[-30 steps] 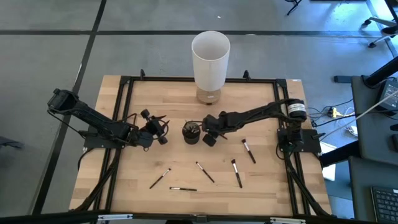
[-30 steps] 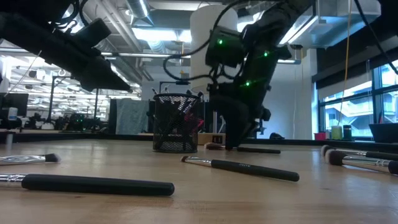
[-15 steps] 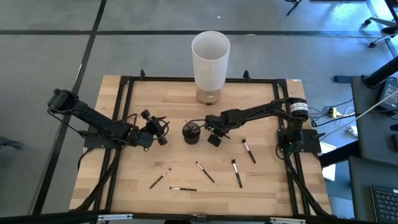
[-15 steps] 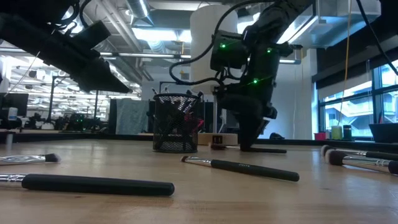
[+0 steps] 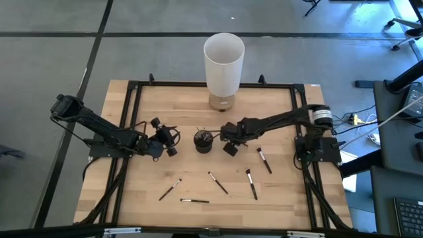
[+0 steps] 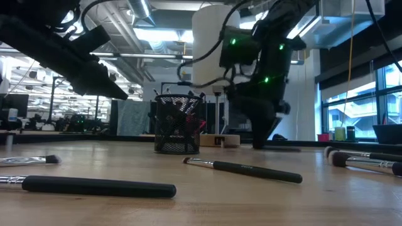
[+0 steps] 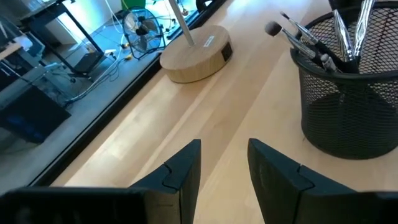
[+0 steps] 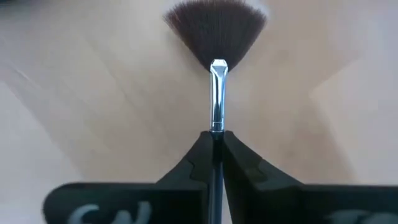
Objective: Put items in baskets/containers
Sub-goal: Put the highlighter brush into the holder
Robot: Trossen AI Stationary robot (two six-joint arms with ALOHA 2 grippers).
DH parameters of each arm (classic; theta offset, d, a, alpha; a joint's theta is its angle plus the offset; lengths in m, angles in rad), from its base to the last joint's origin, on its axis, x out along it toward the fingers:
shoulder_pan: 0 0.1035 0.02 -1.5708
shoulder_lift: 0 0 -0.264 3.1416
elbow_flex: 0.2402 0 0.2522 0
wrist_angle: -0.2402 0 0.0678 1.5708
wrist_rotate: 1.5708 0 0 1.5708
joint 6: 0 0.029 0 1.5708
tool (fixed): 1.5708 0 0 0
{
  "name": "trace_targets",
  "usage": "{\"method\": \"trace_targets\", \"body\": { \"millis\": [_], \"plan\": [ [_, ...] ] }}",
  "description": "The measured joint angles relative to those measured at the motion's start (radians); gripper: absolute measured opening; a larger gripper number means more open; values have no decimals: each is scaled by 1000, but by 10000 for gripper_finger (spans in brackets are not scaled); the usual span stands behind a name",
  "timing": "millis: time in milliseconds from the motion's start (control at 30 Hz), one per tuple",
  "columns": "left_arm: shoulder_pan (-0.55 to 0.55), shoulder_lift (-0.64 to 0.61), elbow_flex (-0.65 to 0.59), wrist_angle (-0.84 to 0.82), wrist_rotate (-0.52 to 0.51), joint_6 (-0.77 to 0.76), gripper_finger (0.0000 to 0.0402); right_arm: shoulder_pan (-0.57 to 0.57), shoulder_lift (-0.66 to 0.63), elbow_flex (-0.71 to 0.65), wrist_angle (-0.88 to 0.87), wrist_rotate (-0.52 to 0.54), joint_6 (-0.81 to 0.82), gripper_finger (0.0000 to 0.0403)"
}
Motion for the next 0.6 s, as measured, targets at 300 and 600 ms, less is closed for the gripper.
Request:
{"method": "trace_targets", "body": {
  "millis": [300, 600],
  "plan": [
    [-1, 0, 0, -28, 26, -42, 127, 51, -195, 6, 156, 129, -23, 20],
    [-1, 0, 0, -26, 28, -52, 127, 114, -154, 11, 799, 263, -370, 27]
  ]
}}
